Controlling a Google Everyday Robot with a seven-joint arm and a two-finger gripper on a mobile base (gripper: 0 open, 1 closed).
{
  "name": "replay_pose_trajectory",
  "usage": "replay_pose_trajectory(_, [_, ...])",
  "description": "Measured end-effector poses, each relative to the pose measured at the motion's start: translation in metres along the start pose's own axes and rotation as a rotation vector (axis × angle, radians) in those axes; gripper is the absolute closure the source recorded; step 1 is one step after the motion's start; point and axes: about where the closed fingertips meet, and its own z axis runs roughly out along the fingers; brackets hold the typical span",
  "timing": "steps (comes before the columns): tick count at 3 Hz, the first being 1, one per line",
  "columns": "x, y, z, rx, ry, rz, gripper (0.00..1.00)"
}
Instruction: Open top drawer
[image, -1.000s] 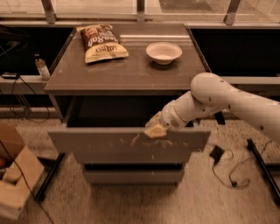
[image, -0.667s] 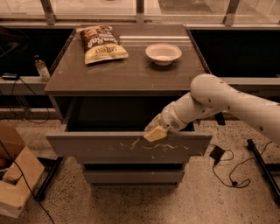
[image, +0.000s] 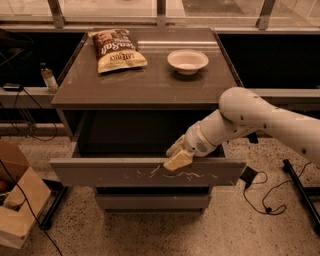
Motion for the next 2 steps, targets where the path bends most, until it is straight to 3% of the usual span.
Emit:
replay_pose_trajectory(1, [0.026, 0.047, -0.007, -0.065, 0.037, 0.07, 0.04])
replay_pose_trajectory(2, [0.036, 0.064, -0.012, -0.088, 0.051, 0.105, 0.0])
